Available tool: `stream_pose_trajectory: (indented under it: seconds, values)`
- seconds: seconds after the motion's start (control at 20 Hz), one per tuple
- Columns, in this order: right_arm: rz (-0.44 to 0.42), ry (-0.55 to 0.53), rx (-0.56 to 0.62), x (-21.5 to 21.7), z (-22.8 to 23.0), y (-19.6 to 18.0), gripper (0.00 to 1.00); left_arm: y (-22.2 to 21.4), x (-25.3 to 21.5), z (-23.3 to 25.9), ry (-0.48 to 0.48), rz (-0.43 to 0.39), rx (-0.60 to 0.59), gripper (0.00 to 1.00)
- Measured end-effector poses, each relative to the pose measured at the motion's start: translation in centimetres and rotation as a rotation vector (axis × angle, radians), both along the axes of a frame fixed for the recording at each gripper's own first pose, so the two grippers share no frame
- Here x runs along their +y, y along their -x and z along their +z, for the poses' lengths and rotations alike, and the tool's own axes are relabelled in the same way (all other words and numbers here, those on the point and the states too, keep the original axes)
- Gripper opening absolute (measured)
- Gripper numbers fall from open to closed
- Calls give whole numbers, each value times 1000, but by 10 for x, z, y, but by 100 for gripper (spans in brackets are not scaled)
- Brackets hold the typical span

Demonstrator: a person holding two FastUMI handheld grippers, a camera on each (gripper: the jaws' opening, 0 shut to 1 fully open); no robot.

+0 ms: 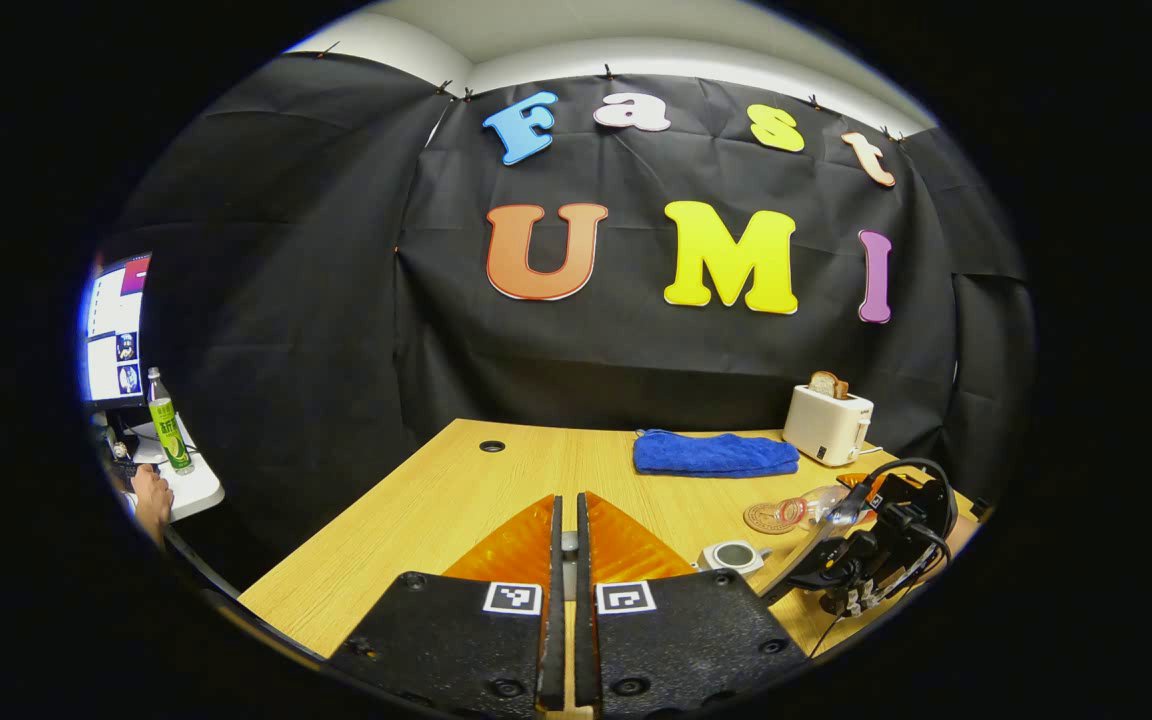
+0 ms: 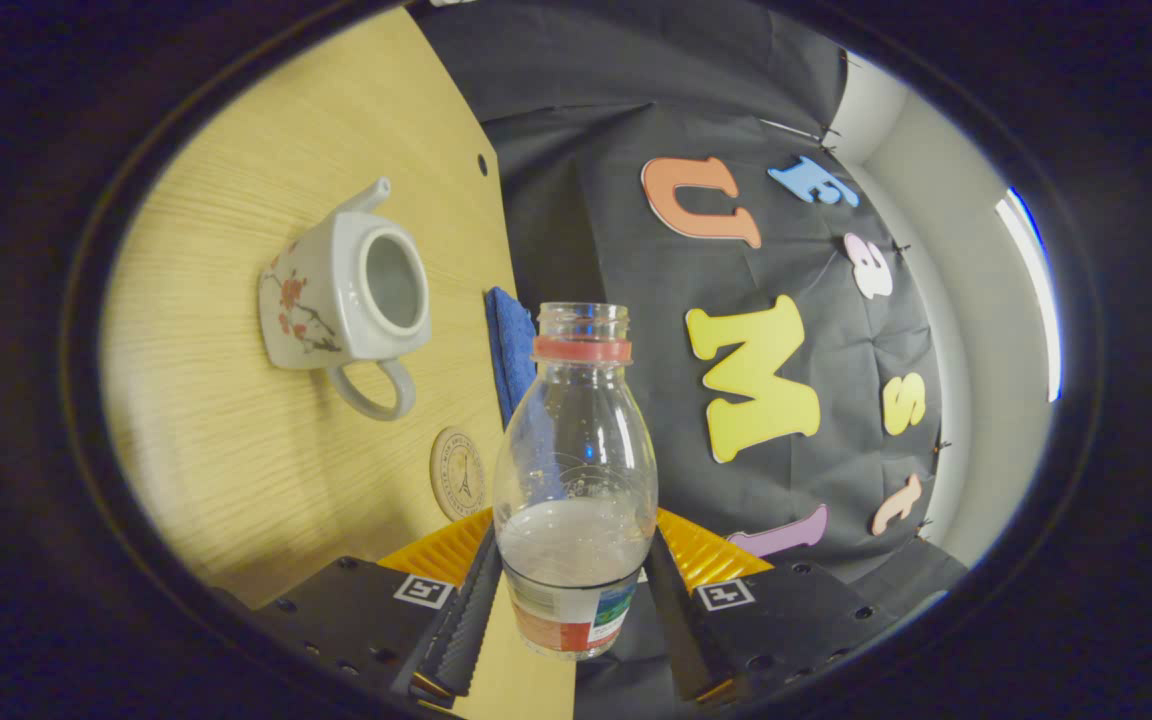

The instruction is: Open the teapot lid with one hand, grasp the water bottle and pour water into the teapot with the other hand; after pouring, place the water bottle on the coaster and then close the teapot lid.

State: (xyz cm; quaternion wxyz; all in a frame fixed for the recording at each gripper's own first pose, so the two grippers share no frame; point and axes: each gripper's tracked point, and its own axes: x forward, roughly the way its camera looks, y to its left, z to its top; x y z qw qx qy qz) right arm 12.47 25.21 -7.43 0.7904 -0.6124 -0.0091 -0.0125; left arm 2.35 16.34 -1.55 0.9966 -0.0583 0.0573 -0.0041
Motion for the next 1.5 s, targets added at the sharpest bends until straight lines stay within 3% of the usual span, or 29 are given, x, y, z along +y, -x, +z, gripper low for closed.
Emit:
stream_pose_trajectory:
  seconds: [0.55,1.5]
  values:
    - [19,294,-78,8,11,-6,73,-2,-3,-6,-32,-8,18,6]
    - [51,557,-255,27,53,-8,75,-5,-2,-10,-66,-9,35,6]
